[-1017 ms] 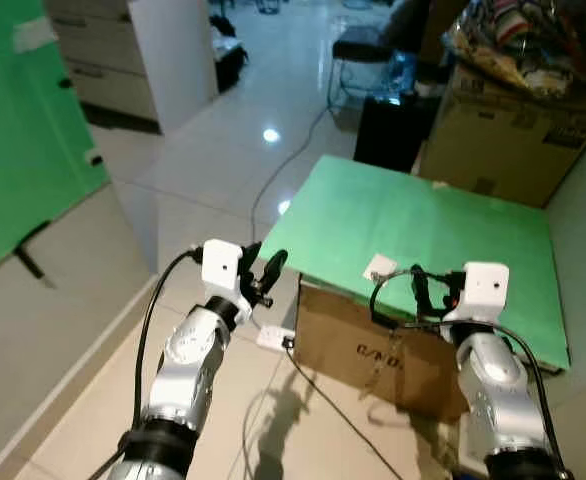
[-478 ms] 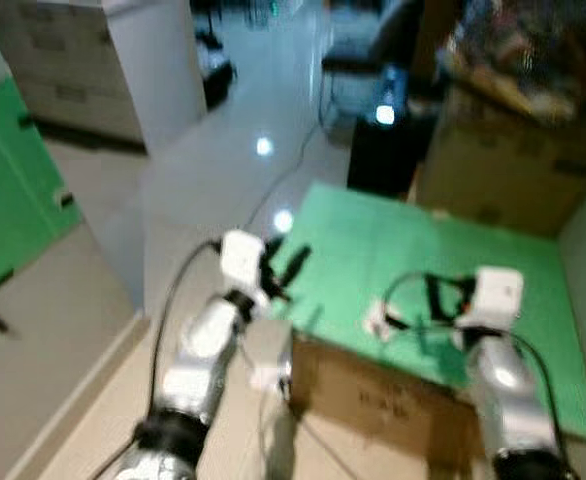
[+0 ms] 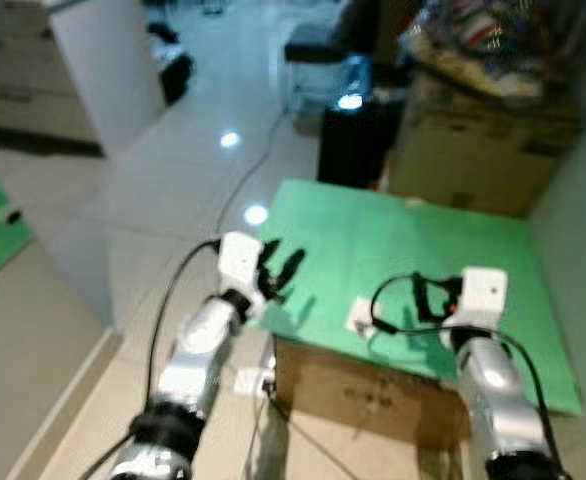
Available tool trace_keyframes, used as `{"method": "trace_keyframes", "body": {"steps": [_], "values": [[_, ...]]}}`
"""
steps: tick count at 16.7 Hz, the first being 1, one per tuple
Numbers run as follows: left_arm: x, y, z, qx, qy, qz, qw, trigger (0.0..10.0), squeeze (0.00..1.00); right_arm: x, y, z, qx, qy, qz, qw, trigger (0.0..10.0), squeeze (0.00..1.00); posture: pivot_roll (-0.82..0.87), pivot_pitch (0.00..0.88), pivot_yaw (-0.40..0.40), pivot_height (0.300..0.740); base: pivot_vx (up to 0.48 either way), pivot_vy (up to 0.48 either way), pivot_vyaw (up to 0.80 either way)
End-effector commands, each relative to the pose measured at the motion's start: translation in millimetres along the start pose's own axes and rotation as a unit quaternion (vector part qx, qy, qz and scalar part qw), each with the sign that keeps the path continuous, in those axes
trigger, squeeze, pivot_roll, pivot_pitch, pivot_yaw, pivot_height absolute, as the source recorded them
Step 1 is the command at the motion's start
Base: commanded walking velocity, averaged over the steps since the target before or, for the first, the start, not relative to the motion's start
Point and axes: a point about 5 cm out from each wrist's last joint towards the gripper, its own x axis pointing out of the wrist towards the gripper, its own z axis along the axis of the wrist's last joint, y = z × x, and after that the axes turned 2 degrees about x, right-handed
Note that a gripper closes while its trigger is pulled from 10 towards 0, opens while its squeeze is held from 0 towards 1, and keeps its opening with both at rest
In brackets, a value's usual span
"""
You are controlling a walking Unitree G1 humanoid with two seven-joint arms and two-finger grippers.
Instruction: Hang keys on a hook
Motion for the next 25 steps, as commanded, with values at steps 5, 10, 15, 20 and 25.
{"method": "trace_keyframes", "body": {"steps": [5,10,15,20,25], "values": [[-1.3,15.9,-13,-0.037,0.032,0.128,0.991,10.0,1.0,18.7,-0.7,-3,-0.035,0.043,0.013,0.998,10.0,0.0,-0.1,0.0,0.026,0.736,0.0,0.0,-0.32],[-9.0,13.7,-12,-0.03,0.029,0.125,0.991,10.0,0.0,42.2,14.4,10,-0.033,0.032,0.04,0.998,10.0,0.0,-0.06,0.0,0.015,0.736,0.0,0.0,0.0],[-48.7,34.9,-5,0.041,0.029,0.177,0.983,10.0,0.0,52.8,44.1,8,-0.024,0.049,0.108,0.993,10.0,0.0,0.03,0.062,0.009,0.736,0.0,0.0,0.0],[-72.8,44.3,-2,0.058,0.046,0.191,0.979,10.0,0.0,46.5,65.4,-11,-0.03,0.073,0.115,0.99,10.0,0.0,0.06,0.094,0.004,0.736,0.0,0.0,0.0],[-71.9,43.2,2,0.065,0.056,0.178,0.98,10.0,0.0,38.8,74.4,-31,-0.006,0.114,0.125,0.986,10.0,0.0,0.06,0.101,0.039,0.736,0.0,0.0,0.0]]}}
